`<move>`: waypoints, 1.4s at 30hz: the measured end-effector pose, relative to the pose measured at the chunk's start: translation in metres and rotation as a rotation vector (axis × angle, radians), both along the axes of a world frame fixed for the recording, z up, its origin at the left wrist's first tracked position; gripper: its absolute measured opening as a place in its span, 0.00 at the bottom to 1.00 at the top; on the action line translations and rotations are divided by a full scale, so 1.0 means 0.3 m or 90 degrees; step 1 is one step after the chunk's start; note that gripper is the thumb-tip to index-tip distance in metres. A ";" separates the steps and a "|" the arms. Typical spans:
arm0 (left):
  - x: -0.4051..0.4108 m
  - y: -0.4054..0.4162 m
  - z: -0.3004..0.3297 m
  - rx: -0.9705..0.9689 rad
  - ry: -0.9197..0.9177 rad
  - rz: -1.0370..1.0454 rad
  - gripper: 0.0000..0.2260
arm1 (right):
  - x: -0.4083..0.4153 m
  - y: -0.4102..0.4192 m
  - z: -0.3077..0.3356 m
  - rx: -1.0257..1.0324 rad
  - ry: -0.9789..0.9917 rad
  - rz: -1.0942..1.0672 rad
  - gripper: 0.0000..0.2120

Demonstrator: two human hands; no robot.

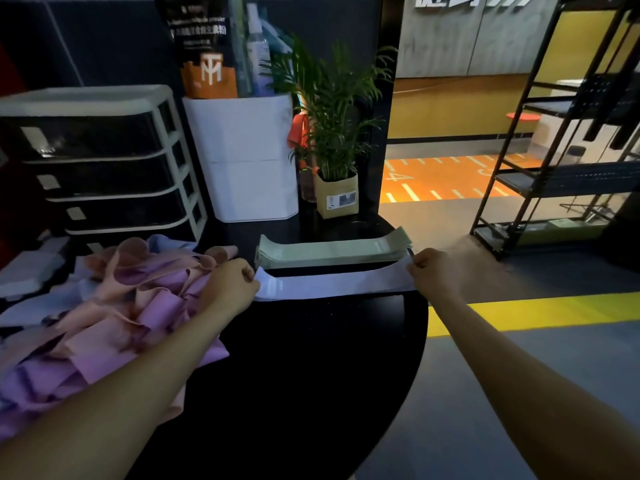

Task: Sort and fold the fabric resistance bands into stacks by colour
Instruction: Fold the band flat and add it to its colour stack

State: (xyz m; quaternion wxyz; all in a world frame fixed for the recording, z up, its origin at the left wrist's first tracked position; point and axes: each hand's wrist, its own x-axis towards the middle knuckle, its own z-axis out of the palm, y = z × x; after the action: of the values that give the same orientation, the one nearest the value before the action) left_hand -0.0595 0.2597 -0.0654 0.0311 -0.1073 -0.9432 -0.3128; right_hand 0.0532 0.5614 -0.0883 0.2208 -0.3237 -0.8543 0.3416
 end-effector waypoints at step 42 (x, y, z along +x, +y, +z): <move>0.068 -0.052 -0.150 0.019 0.137 -0.101 0.15 | -0.027 -0.344 -0.074 0.272 -0.038 0.337 0.14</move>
State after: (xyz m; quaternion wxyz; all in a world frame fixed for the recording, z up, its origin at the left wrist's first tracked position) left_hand -0.0391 0.2441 -0.1105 0.1086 -0.2137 -0.9184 -0.3147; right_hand 0.0450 0.4580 -0.1104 0.1620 -0.0470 -0.9670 0.1907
